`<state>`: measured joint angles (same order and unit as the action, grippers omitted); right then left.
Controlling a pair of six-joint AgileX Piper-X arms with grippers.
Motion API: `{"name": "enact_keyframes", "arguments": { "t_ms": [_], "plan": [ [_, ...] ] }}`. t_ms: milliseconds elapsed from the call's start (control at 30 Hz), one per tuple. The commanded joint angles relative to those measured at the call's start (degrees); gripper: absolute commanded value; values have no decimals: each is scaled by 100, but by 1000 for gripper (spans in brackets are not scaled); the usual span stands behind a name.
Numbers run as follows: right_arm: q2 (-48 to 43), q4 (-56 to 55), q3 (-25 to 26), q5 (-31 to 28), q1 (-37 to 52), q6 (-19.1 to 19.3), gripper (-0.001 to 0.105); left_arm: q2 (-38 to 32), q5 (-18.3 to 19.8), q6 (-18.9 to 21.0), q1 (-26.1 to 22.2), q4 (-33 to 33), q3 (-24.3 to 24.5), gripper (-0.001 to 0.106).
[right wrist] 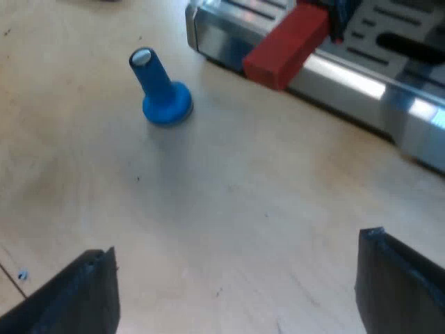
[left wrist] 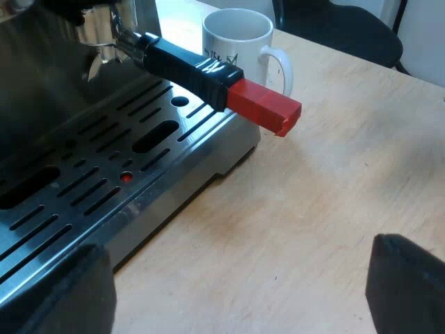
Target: Grind coffee beans and then tamp
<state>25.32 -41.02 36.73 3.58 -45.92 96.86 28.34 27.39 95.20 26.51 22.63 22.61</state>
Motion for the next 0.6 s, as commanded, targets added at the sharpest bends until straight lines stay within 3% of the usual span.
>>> {"name": "enact_keyframes", "arguments": {
  "t_ms": [33,233,433,600],
  "plan": [
    [-6,331,-122,-651,-467,-83,71,-9,75,-31,16,-86,9,77],
    [257,930,-385,-1753,-1515,-517,69,-9,75,-31,16,-86,9,77],
    [848,1757,-520,-2500,-2345,-696,38,-9,75,-31,16,-69,9,77],
    [1398,2246,-518,-2703,-2639,-905,23,-9,75,-31,16,-70,9,77]
  ]
}}
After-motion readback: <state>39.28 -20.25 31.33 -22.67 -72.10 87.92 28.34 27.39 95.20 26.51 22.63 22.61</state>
